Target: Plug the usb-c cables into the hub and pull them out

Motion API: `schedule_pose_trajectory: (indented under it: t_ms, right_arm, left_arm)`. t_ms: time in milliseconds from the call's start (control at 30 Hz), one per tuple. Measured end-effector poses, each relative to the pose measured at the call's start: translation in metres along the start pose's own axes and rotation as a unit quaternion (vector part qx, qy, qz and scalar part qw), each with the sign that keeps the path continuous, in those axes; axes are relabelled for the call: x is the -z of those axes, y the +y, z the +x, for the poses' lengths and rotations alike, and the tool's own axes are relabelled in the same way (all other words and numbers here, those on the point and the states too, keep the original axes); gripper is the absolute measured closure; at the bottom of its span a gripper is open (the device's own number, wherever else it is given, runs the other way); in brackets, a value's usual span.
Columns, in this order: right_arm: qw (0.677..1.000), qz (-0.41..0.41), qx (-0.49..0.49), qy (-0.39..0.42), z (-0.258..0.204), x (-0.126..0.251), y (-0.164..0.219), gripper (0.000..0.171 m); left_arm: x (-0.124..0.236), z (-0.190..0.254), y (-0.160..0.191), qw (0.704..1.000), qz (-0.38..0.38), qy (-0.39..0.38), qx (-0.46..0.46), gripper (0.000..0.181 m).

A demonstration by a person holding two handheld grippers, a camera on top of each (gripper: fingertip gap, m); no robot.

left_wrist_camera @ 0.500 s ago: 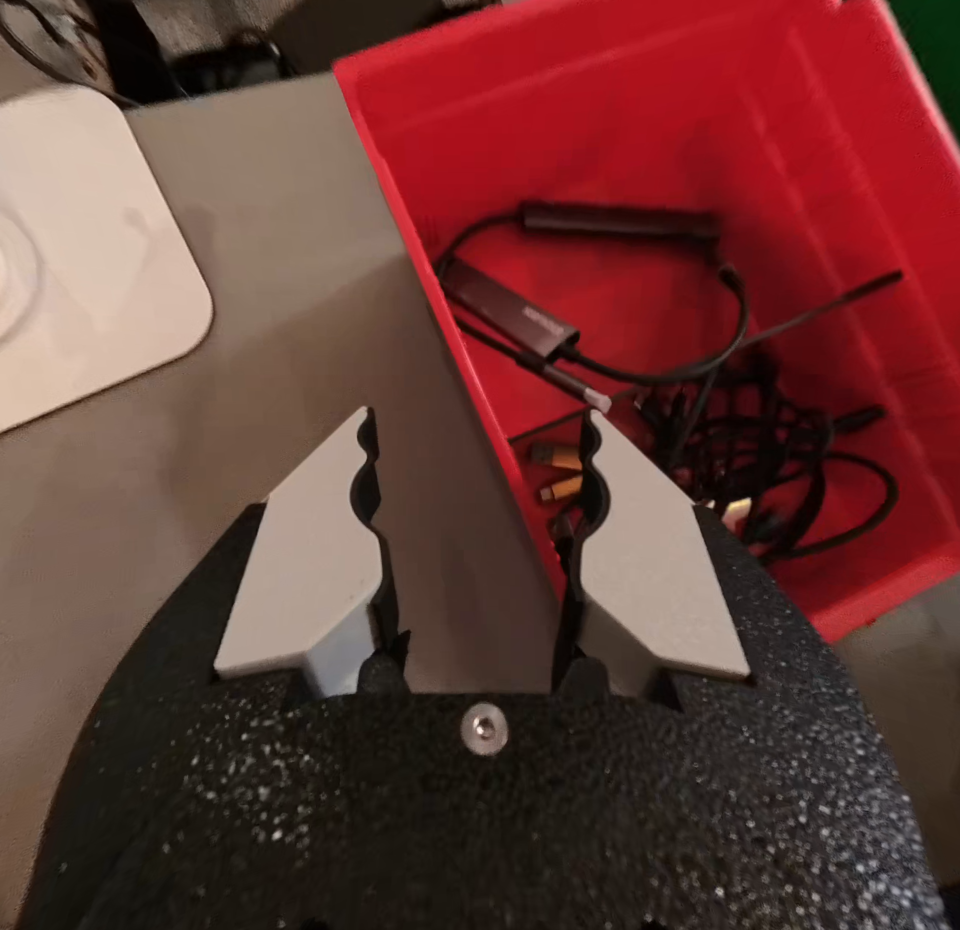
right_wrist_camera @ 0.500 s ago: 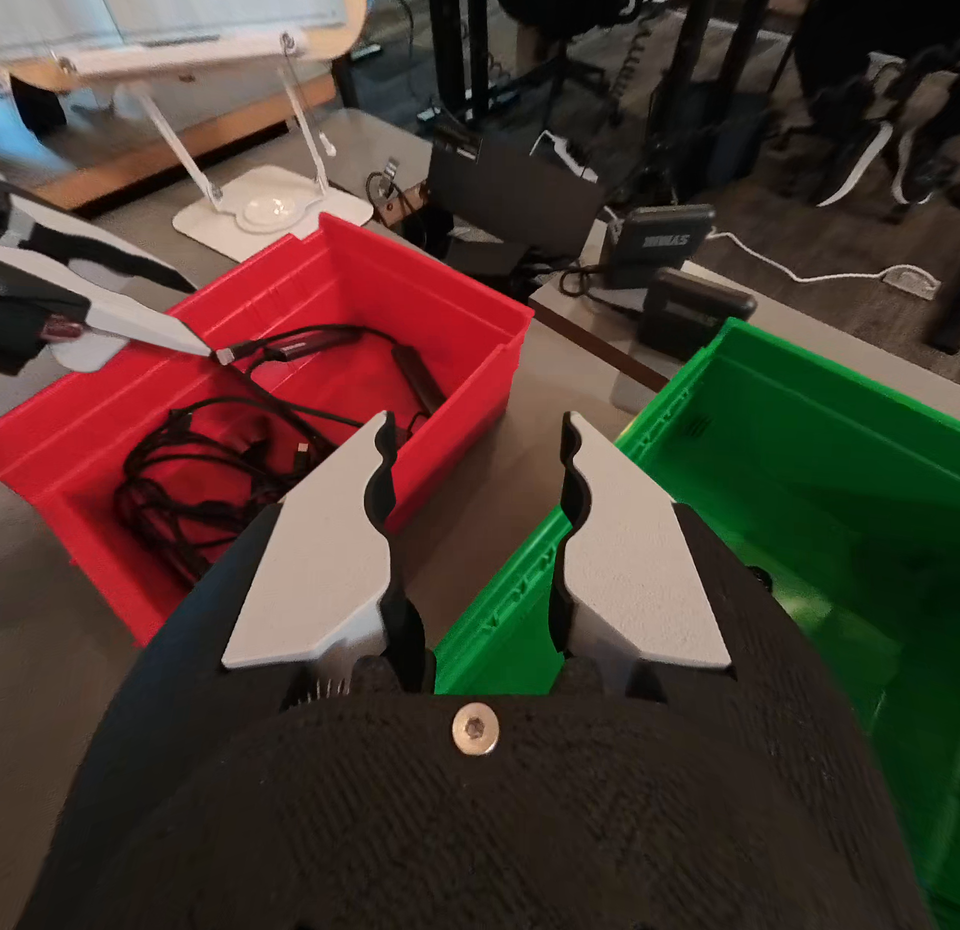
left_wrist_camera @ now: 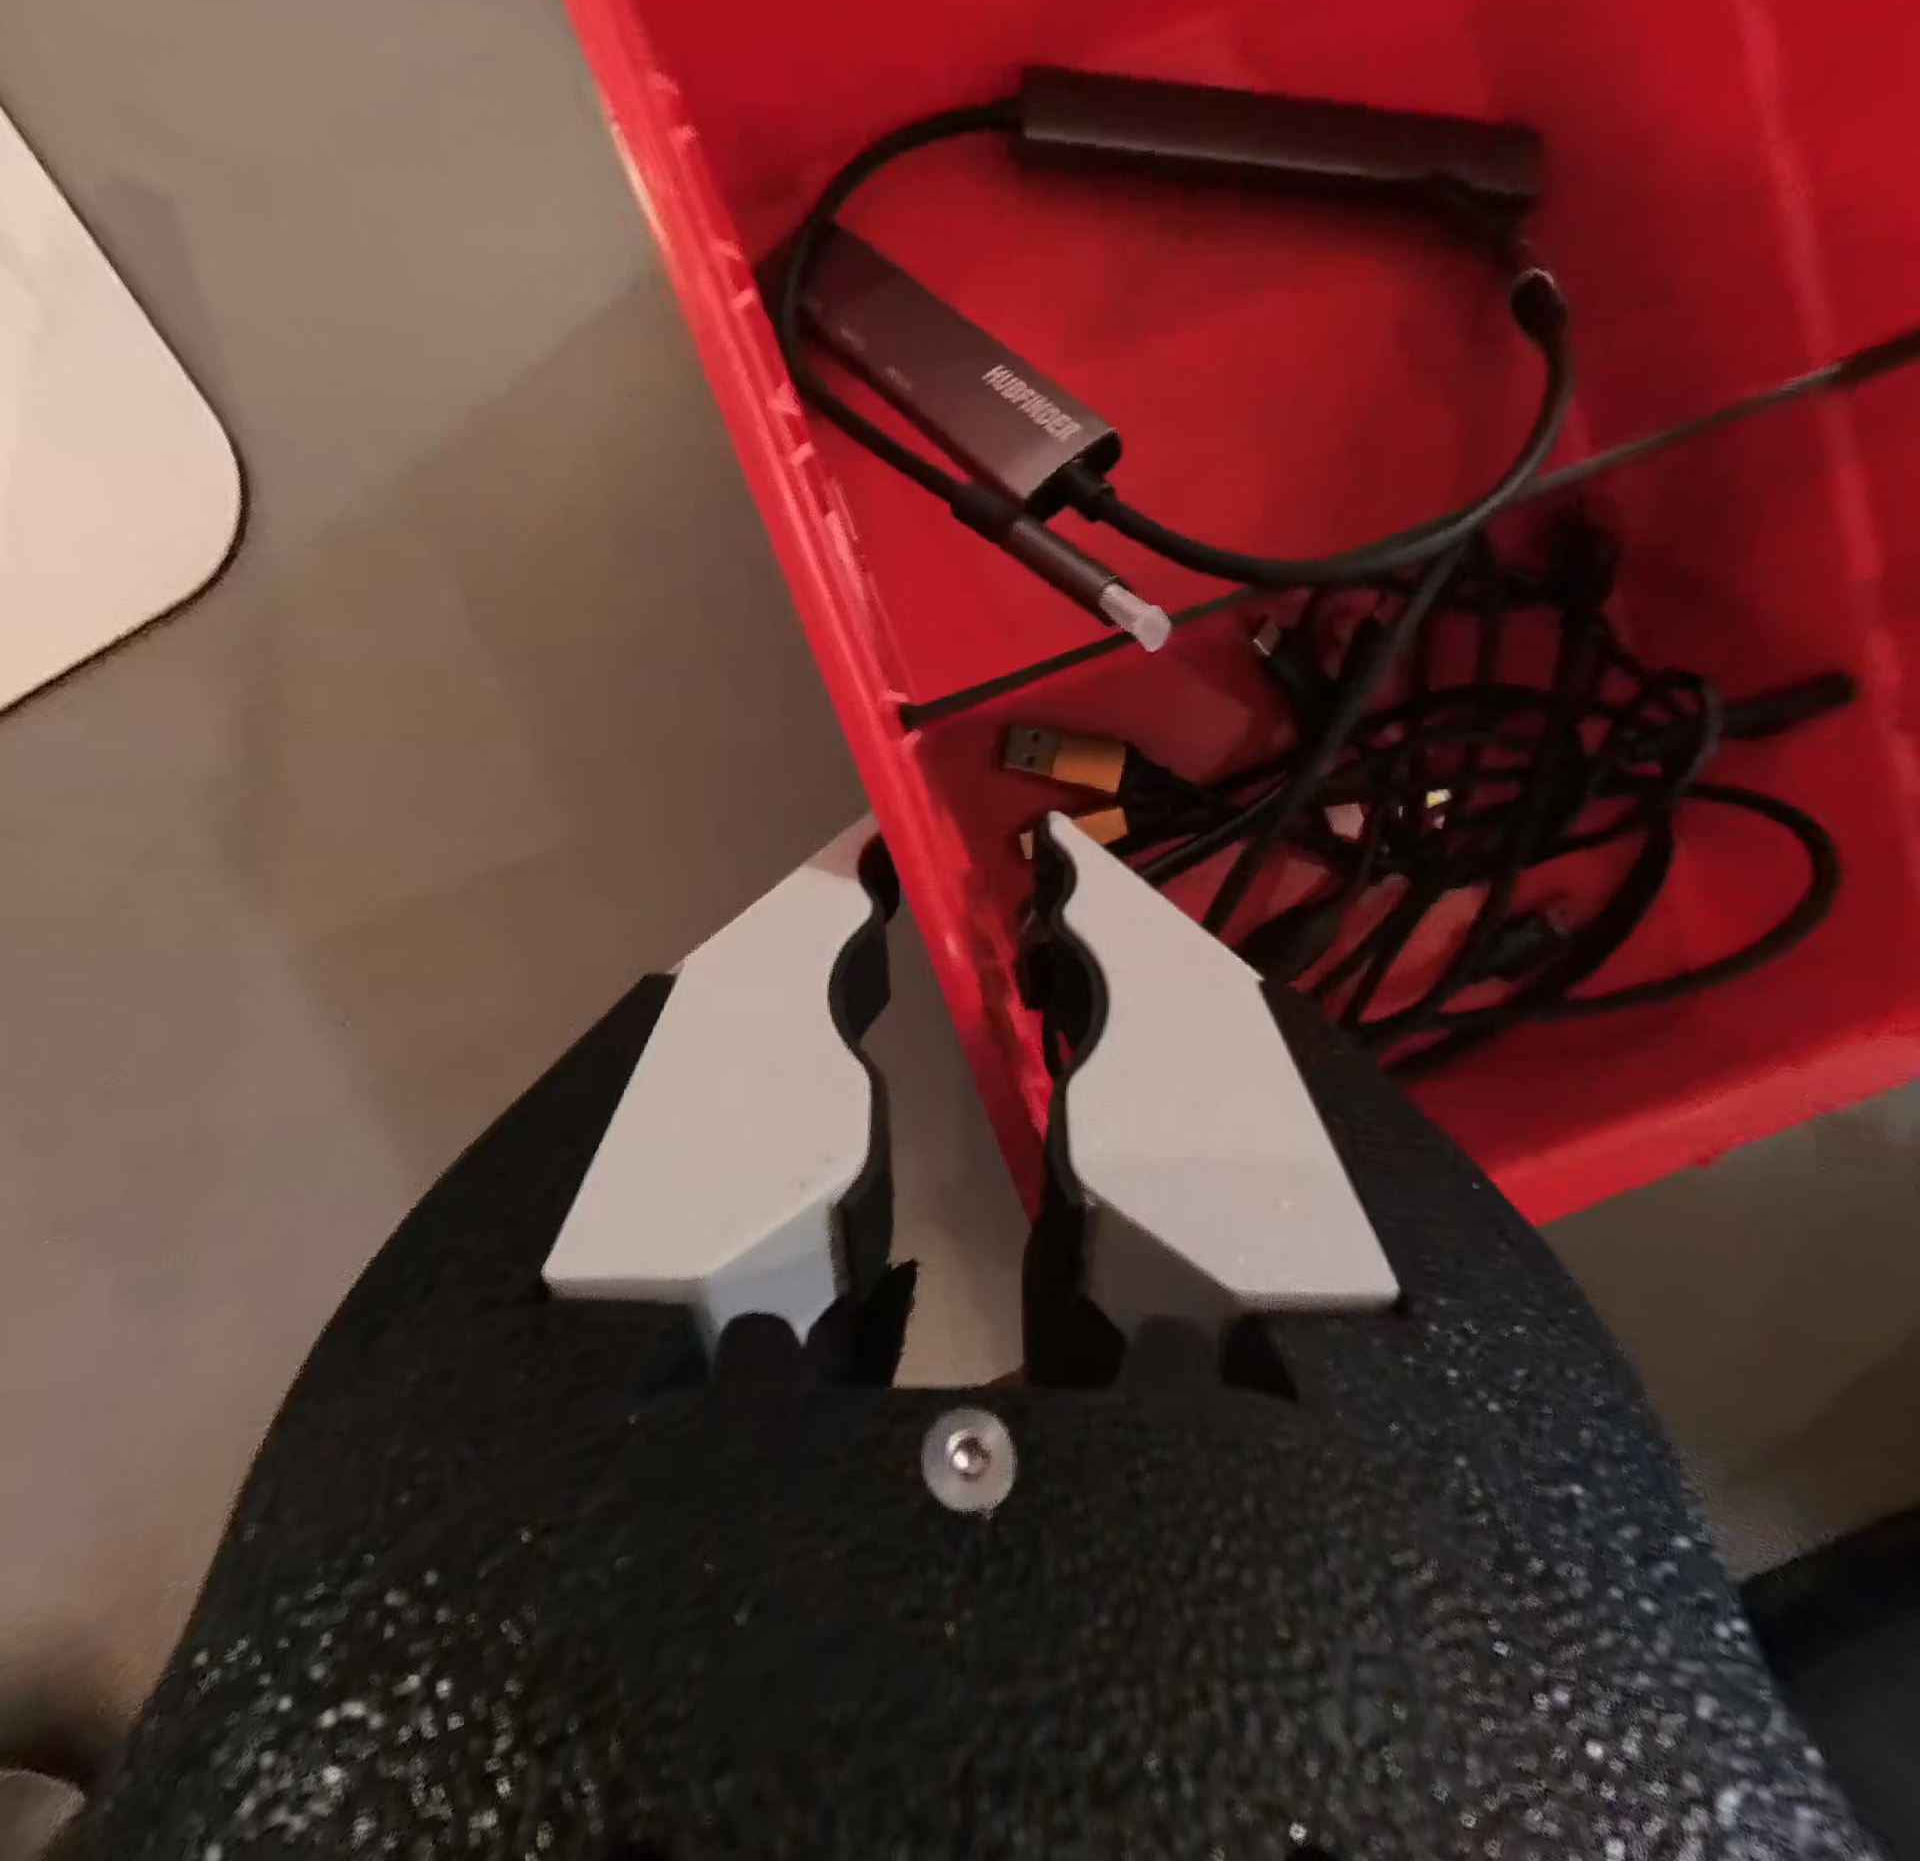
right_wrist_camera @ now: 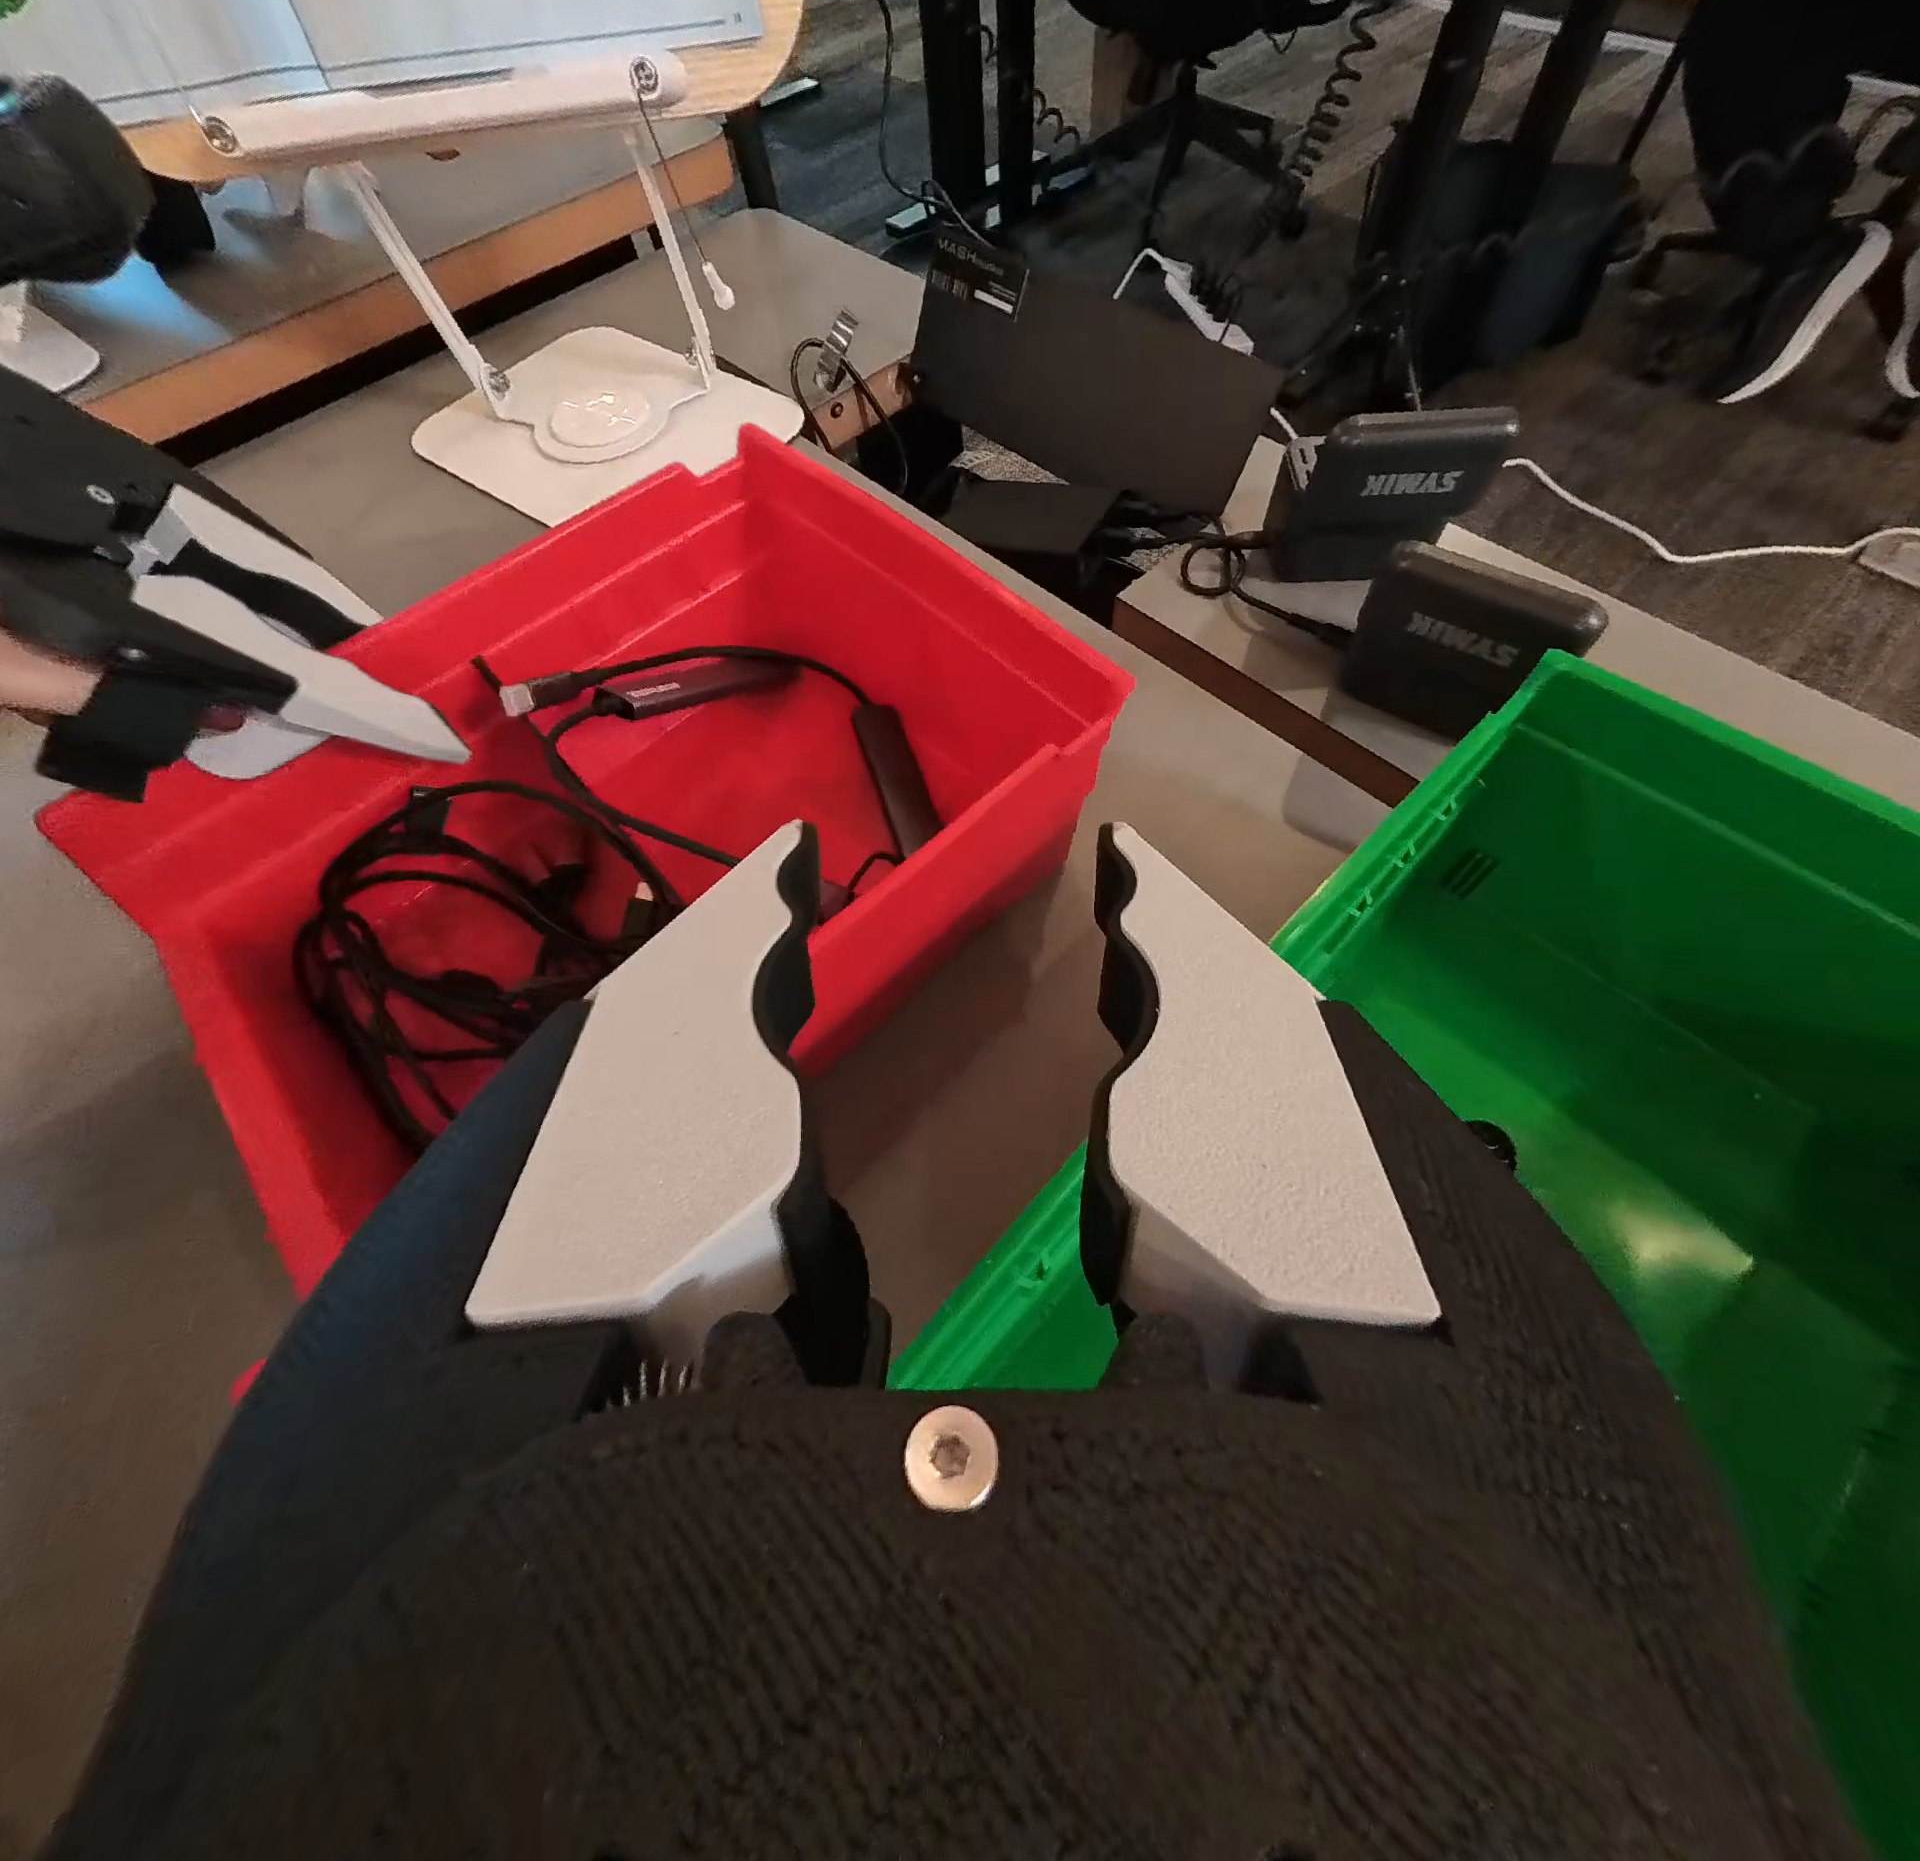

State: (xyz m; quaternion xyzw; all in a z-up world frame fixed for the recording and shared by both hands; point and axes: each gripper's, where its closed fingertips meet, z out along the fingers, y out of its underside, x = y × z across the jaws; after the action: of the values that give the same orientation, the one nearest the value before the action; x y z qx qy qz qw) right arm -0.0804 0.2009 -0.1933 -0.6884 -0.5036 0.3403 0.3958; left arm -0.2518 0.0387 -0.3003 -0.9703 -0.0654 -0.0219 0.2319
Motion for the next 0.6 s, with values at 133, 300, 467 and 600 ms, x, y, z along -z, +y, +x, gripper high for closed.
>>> schedule_pose_trajectory:
  t_ms: [133,300,467,600]
  right_arm:
    - [1.000,0.007,-0.004,0.001,0.001,0.001,-0.003,0.121]
    - [1.000,0.011,0.002,0.001,-0.002,-0.002,-0.005,0.124]
    - [1.000,0.012,0.010,-0.001,-0.005,-0.005,-0.006,0.126]
    - [1.000,0.021,0.019,-0.005,-0.007,-0.008,-0.009,0.128]
  left_arm:
    - [-0.001,-0.004,-0.002,0.999,0.014,0.030,0.032,0.169]
    - [0.001,-0.017,-0.005,0.999,0.030,0.009,0.035,0.171]
    - [0.004,-0.035,-0.006,0.998,0.034,-0.034,0.051,0.171]
    - [0.010,-0.055,-0.005,0.995,0.057,-0.049,0.063,0.176]
